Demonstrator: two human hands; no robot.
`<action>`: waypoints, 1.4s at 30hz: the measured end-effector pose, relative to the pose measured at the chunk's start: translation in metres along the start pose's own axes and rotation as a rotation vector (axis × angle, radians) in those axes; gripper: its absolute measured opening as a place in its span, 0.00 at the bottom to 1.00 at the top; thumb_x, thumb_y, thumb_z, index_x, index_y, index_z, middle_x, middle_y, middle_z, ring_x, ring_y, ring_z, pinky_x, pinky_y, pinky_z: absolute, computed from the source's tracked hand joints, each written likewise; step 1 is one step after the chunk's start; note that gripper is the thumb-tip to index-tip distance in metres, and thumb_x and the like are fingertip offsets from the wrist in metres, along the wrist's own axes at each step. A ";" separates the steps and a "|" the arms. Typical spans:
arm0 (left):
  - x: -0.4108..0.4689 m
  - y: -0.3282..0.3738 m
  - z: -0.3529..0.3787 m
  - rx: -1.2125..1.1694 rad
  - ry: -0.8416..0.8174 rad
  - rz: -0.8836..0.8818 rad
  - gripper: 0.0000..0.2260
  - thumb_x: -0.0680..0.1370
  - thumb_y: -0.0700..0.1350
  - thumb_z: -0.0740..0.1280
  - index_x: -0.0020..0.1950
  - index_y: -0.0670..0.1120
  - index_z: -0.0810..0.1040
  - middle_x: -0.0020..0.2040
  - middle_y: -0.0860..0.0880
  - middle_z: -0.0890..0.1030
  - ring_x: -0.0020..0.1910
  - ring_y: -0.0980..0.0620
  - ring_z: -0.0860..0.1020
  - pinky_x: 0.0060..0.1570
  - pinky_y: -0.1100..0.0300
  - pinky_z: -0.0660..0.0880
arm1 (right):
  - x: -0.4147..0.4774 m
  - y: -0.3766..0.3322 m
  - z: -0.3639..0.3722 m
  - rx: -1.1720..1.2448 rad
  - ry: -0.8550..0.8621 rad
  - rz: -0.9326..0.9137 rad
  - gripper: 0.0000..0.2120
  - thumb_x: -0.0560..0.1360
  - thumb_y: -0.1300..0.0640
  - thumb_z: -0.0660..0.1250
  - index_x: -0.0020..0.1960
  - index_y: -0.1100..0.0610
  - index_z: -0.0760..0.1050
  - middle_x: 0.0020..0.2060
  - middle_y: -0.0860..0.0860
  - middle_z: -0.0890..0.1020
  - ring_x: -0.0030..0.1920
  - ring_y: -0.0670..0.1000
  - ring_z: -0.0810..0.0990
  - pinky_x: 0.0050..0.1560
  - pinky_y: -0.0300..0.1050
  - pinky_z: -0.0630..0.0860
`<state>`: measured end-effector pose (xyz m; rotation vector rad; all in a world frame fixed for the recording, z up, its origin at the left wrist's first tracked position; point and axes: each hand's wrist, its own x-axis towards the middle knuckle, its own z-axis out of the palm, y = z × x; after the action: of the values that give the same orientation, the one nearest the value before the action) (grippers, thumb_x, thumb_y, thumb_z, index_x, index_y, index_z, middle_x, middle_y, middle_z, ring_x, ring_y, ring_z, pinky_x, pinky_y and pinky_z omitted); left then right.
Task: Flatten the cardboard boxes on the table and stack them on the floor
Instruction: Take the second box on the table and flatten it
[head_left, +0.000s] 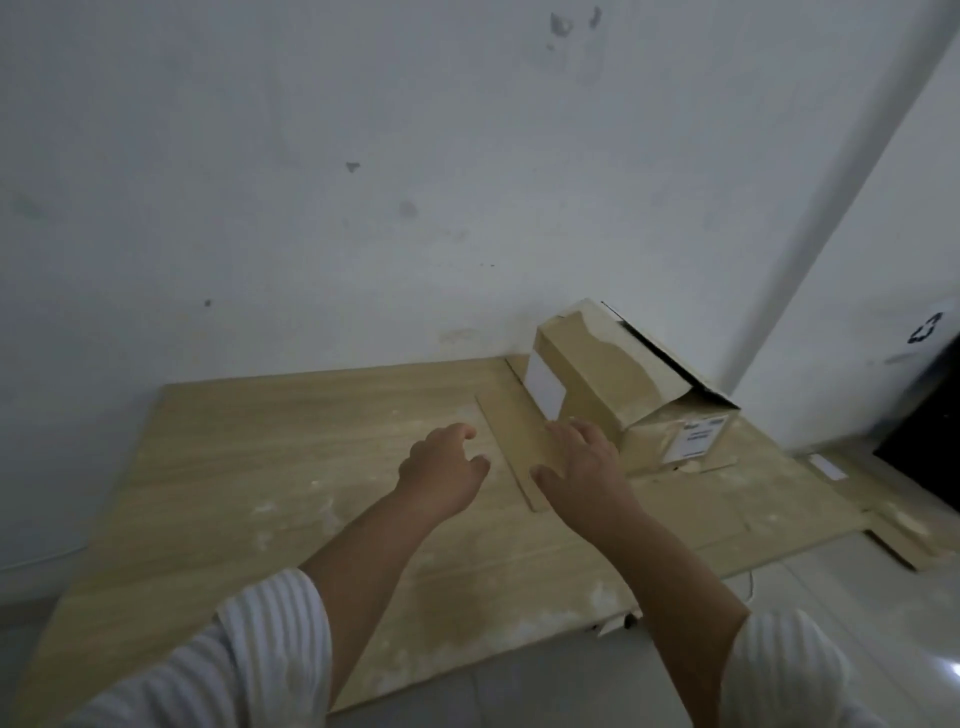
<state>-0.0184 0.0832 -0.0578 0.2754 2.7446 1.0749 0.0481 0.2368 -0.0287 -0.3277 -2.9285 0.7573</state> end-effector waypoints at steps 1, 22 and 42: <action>0.007 0.009 0.009 -0.009 0.002 -0.014 0.22 0.78 0.54 0.62 0.71 0.50 0.69 0.70 0.48 0.71 0.67 0.45 0.70 0.65 0.48 0.69 | 0.011 0.013 -0.009 0.013 0.004 0.004 0.28 0.77 0.52 0.64 0.75 0.55 0.61 0.74 0.55 0.61 0.74 0.58 0.58 0.72 0.53 0.61; 0.185 0.177 0.133 0.009 -0.066 0.061 0.29 0.77 0.57 0.63 0.76 0.50 0.60 0.76 0.48 0.64 0.74 0.44 0.64 0.70 0.47 0.66 | 0.207 0.207 -0.112 0.031 0.160 0.113 0.23 0.76 0.55 0.62 0.71 0.54 0.67 0.70 0.54 0.67 0.69 0.56 0.63 0.68 0.50 0.64; 0.222 0.271 0.170 -0.134 0.339 -0.311 0.10 0.76 0.40 0.60 0.56 0.43 0.73 0.56 0.42 0.75 0.46 0.45 0.74 0.42 0.56 0.69 | 0.294 0.281 -0.189 0.089 -0.165 -0.231 0.23 0.75 0.63 0.61 0.69 0.56 0.69 0.63 0.55 0.77 0.58 0.55 0.76 0.48 0.41 0.70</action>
<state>-0.1643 0.4417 -0.0175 -0.3746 2.8447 1.3060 -0.1581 0.6328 0.0105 0.0844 -2.9972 0.9143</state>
